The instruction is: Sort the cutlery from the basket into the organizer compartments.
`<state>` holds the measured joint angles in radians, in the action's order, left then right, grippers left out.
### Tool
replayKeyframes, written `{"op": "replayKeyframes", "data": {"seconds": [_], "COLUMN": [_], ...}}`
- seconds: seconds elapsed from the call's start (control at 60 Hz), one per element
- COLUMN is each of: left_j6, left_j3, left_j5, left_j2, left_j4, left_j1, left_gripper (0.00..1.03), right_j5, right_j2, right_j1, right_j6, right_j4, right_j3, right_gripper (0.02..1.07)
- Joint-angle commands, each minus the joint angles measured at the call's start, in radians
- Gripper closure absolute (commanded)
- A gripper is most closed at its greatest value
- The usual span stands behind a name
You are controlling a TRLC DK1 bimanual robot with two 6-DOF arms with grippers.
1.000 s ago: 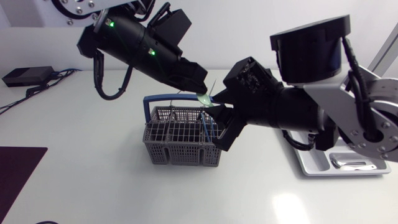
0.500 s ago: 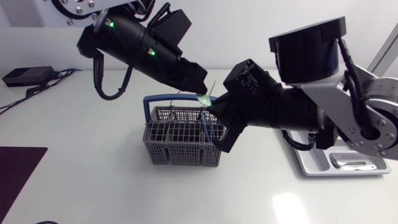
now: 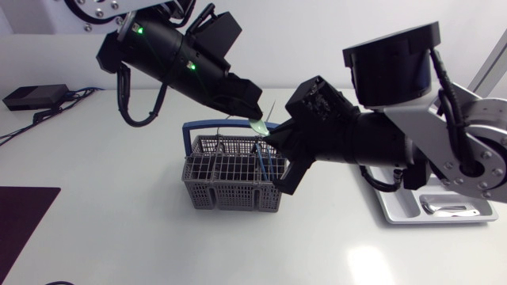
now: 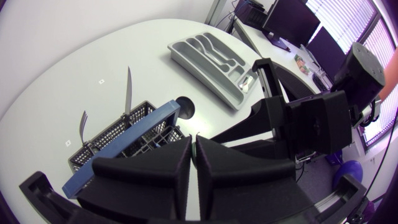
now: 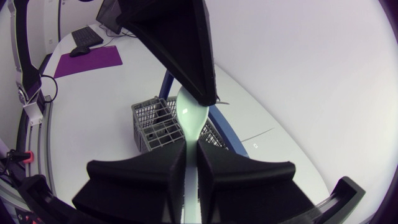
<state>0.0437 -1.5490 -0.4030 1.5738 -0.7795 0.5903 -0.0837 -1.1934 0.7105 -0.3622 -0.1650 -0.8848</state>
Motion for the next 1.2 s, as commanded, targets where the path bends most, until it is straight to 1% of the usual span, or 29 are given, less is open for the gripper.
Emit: {"op": "replayKeyframes", "data": {"seconds": [0.0, 0.083, 0.1, 0.133, 0.167, 0.183, 0.233, 0.3, 0.317, 0.483, 0.567, 0.633, 0.75, 0.85, 0.883, 1.0, 1.05, 1.117, 1.183], "left_j6": [-0.027, -0.044, -0.045, -0.054, -0.054, -0.056, -0.057, -0.057, -0.057, -0.057, -0.042, -0.001, 0.090, 0.136, 0.153, 0.200, 0.228, 0.268, 0.303], "left_j3": [-0.016, -0.025, -0.026, -0.034, -0.039, -0.045, -0.052, -0.057, -0.057, -0.068, -0.071, -0.069, -0.049, -0.025, -0.010, 0.026, 0.046, 0.072, 0.106], "left_j5": [-0.003, -0.003, -0.002, 0.004, 0.004, 0.006, 0.012, 0.023, 0.023, 0.030, 0.033, 0.036, 0.052, 0.055, 0.066, 0.104, 0.135, 0.153, 0.182], "left_j2": [-0.023, -0.040, -0.041, -0.047, -0.049, -0.049, -0.052, -0.061, -0.064, -0.074, -0.070, -0.067, -0.061, -0.061, -0.061, -0.061, -0.063, -0.074, -0.081], "left_j4": [0.023, 0.051, 0.056, 0.060, 0.062, 0.062, 0.063, 0.071, 0.072, 0.088, 0.082, 0.063, 0.023, 0.020, 0.023, 0.028, 0.029, 0.032, 0.039], "left_j1": [-0.026, -0.058, -0.064, -0.083, -0.099, -0.109, -0.124, -0.142, -0.145, -0.170, -0.173, -0.172, -0.158, -0.153, -0.150, -0.121, -0.096, -0.063, -0.024], "left_gripper": [0.95, 0.95, 0.91, 0.67, 0.52, 0.49, 0.46, 0.31, 0.29, 0.24, 0.20, 0.17, 0.07, 0.06, 0.05, 0.05, 0.05, 0.05, 0.05], "right_j5": [-0.028, -0.037, -0.039, -0.042, -0.048, -0.051, -0.056, -0.062, -0.067, -0.106, -0.151, -0.200, -0.326, -0.413, -0.453, -0.541, -0.579, -0.620, -0.640], "right_j2": [0.012, 0.035, 0.040, 0.049, 0.060, 0.066, 0.083, 0.112, 0.118, 0.186, 0.226, 0.252, 0.288, 0.296, 0.291, 0.253, 0.224, 0.181, 0.140], "right_j1": [0.003, 0.004, 0.003, 0.001, 0.000, -0.002, -0.008, -0.017, -0.020, -0.078, -0.141, -0.209, -0.382, -0.531, -0.594, -0.770, -0.850, -0.945, -1.025], "right_j6": [0.020, 0.009, 0.009, 0.005, -0.001, -0.004, -0.012, -0.024, -0.027, -0.060, -0.104, -0.153, -0.267, -0.371, -0.417, -0.569, -0.641, -0.745, -0.837], "right_j4": [-0.031, -0.044, -0.047, -0.059, -0.068, -0.073, -0.085, -0.105, -0.113, -0.156, -0.194, -0.229, -0.301, -0.358, -0.381, -0.452, -0.485, -0.535, -0.571], "right_j3": [-0.002, 0.012, 0.014, 0.015, 0.018, 0.021, 0.029, 0.041, 0.044, 0.078, 0.101, 0.119, 0.149, 0.159, 0.159, 0.153, 0.147, 0.135, 0.126], "right_gripper": [1.02, 1.02, 1.02, 1.02, 1.02, 1.02, 1.02, 1.02, 1.02, 1.02, 1.02, 1.02, 1.02, 1.02, 1.02, 1.02, 1.02, 1.02, 1.02]}}
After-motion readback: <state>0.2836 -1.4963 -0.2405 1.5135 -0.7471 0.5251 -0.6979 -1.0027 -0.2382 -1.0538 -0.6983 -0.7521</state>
